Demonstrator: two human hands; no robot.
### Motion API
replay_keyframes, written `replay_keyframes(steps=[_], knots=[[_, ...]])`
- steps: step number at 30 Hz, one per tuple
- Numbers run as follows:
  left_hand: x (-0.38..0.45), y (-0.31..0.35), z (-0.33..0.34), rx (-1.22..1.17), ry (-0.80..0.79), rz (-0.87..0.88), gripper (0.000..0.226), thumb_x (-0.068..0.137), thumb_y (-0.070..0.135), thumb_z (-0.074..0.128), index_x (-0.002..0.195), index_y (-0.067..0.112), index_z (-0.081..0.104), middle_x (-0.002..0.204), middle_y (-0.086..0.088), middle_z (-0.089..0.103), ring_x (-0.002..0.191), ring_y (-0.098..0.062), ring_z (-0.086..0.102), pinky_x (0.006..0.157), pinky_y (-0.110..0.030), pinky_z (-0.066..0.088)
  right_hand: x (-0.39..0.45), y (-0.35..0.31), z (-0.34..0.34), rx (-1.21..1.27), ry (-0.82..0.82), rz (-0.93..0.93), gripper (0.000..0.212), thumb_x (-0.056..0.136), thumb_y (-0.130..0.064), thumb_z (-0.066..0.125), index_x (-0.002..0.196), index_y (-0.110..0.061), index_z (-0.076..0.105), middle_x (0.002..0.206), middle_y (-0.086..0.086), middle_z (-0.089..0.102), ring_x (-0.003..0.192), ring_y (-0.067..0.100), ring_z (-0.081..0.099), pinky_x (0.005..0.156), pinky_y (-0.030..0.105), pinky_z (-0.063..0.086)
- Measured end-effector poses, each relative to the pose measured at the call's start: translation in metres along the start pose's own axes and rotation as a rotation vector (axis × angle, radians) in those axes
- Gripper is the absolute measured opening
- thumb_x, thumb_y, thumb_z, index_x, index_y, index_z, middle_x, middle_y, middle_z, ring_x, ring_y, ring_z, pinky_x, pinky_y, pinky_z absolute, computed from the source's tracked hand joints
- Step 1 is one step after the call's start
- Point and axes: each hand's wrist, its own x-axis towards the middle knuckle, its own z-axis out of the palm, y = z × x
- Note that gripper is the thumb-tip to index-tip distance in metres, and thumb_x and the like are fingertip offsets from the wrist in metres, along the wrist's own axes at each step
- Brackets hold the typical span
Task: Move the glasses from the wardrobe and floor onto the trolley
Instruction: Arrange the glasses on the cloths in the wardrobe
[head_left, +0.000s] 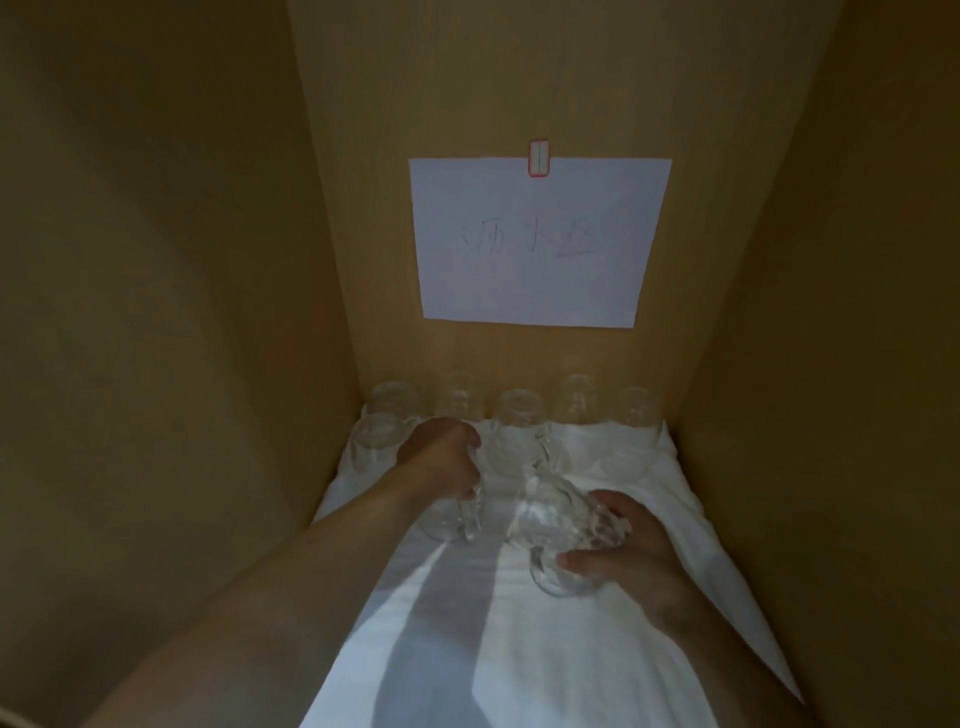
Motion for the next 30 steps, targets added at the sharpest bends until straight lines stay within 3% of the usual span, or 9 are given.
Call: replay_keyframes(steps=[2,5,8,11,17,21,23,26,30], knots=[[0.002,0.000,0.000,-0.003,0.039,-0.014,0.074,0.071,0.018,0.084,0.140,0.031,0.058,0.143,0.002,0.056,0.127,-0.019,0.056,0.097,-0.027,0.052,0.010,-0.010,-0.002,-0.154,0.023,-0.117,0.084,0.031,-0.016,0.102,0.107,-0.024,0.068,0.114,0.003,0.064,0.104,0.019,0.066,0.087,0.030,0.056],[0.005,0.000,0.000,0.044,0.075,-0.002,0.073,0.075,0.023,0.079,0.144,0.031,0.054,0.145,0.002,0.055,0.132,-0.021,0.053,0.102,-0.031,0.050,0.024,-0.027,0.001,-0.491,-0.034,-0.258,0.090,0.035,-0.011,0.100,0.114,-0.035,0.062,0.120,-0.007,0.042,0.108,0.002,0.053,0.088,0.009,0.044],[0.006,0.002,0.001,0.056,0.068,-0.013,0.070,0.078,0.023,0.077,0.143,0.031,0.054,0.144,0.000,0.055,0.132,-0.023,0.053,0.102,-0.035,0.051,0.036,-0.045,0.015,-0.798,-0.048,-0.359,0.090,0.048,-0.019,0.093,0.129,-0.035,0.059,0.126,-0.012,0.037,0.109,0.012,0.049,0.093,0.018,0.044],[0.006,0.003,0.002,0.069,0.079,-0.019,0.062,0.080,0.025,0.073,0.140,0.032,0.056,0.141,0.001,0.056,0.130,-0.024,0.053,0.101,-0.036,0.052,0.047,-0.057,0.031,-0.984,-0.041,-0.452,0.089,0.059,-0.013,0.088,0.139,-0.034,0.054,0.141,-0.008,0.040,0.125,0.020,0.041,0.105,0.031,0.041],[0.007,0.008,0.006,0.085,0.094,-0.062,0.054,0.089,0.034,0.064,0.141,0.027,0.054,0.142,-0.004,0.052,0.132,-0.028,0.047,0.101,-0.039,0.047,0.065,-0.060,0.063,-1.170,-0.181,-0.597,0.092,0.066,0.008,0.068,0.149,-0.025,0.045,0.156,0.000,0.036,0.143,0.026,0.033,0.116,0.034,0.030],[0.008,0.012,0.008,0.092,0.101,-0.089,0.053,0.091,0.030,0.059,0.144,0.026,0.050,0.142,-0.005,0.050,0.133,-0.028,0.044,0.102,-0.040,0.045,0.073,-0.056,0.071,-1.137,-0.212,-0.602,0.088,0.072,0.016,0.058,0.151,-0.019,0.043,0.160,0.003,0.035,0.150,0.029,0.026,0.122,0.028,0.008],[0.009,0.014,0.008,0.104,0.110,-0.104,0.052,0.090,0.030,0.060,0.142,0.028,0.052,0.139,-0.004,0.051,0.132,-0.027,0.045,0.100,-0.040,0.046,0.074,-0.055,0.071,-1.143,-0.209,-0.599,0.088,0.073,0.016,0.057,0.152,-0.020,0.041,0.162,0.003,0.032,0.152,0.030,0.022,0.122,0.027,0.005],[0.009,0.016,0.008,0.118,0.110,-0.113,0.052,0.090,0.032,0.061,0.141,0.031,0.052,0.139,-0.002,0.051,0.131,-0.025,0.047,0.099,-0.039,0.046,0.071,-0.051,0.069,-1.157,-0.228,-0.588,0.091,0.073,0.014,0.056,0.154,-0.023,0.037,0.165,0.001,0.025,0.155,0.031,0.013,0.126,0.037,0.010],[0.002,0.017,0.008,0.142,0.118,-0.102,0.049,0.091,0.034,0.063,0.139,0.032,0.054,0.138,-0.001,0.049,0.128,-0.025,0.048,0.094,-0.039,0.047,0.065,-0.047,0.065,-1.102,-0.244,-0.542,0.094,0.078,-0.002,0.069,0.158,-0.029,0.028,0.169,-0.006,0.012,0.156,0.026,0.002,0.127,0.036,0.008]])
